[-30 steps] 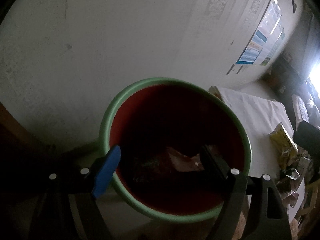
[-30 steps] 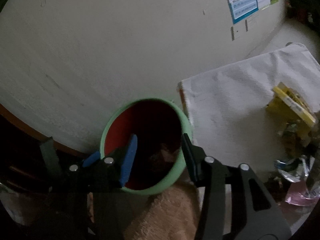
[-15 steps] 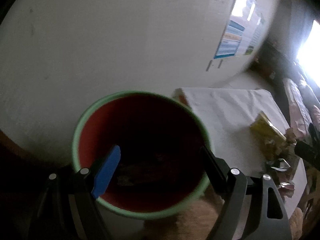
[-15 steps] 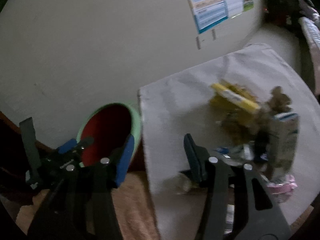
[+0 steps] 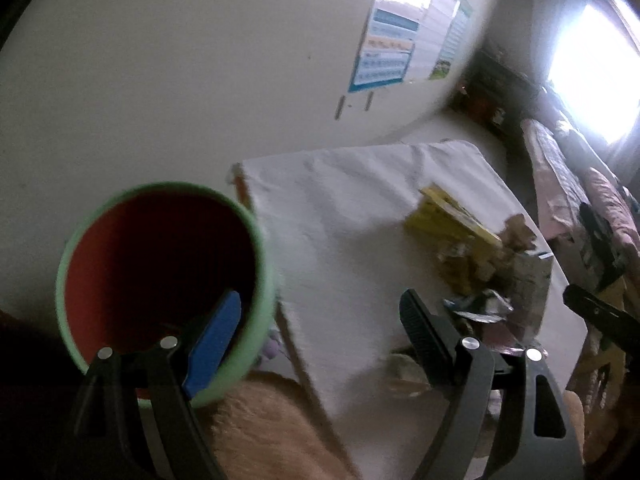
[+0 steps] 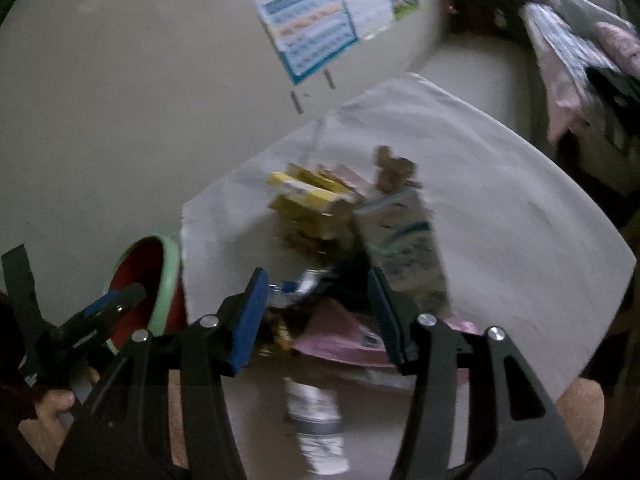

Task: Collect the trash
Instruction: 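Move both tools back to the trash pile, then grasp the white milk carton with the right tool while the left tool reaches toward the pile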

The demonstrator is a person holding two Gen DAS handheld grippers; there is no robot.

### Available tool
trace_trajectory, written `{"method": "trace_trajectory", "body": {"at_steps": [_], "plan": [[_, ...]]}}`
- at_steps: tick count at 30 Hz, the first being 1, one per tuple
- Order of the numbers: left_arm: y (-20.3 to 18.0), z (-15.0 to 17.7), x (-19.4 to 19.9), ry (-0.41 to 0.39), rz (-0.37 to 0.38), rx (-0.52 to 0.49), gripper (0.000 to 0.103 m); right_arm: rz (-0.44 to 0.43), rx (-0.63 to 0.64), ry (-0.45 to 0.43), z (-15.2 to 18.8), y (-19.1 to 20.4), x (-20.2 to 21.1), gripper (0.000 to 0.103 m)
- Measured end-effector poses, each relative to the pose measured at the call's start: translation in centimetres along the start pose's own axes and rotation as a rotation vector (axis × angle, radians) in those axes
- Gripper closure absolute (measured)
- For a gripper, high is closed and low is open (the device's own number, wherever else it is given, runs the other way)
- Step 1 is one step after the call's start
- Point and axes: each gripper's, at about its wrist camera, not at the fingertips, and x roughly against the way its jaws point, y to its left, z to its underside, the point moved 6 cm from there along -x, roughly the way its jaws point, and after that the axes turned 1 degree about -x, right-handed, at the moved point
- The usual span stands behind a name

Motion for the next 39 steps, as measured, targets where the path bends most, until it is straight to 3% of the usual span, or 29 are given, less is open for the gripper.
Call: {"method": "trace_trajectory", "body": {"at_steps": [9, 14, 23, 39], "plan": [[-3.8, -0.2, 2.0, -0.056, -0.02, -0.133, 0.025, 0.081, -0.047, -0.028, 0.3, -5.8, 1.3, 0.048], [-5.2, 0.1, 1.9, -0.041, -0.023, -0.187, 0.025, 0.094, -0.091, -0.006, 0.9, -7.7, 0.7, 0.048], [-7.6, 0.8, 2.0, -0.042, -0.027, -0.292, 0.025, 0.08, -0.096, 0.02, 1.8, -7.5, -0.1, 0.048], [-8.4, 1.2, 2.5, -0.043, -0.023, -0.302, 0.025, 0.123, -0.042, 0.043, 1.1, -7.5, -2.2, 0.047]]}}
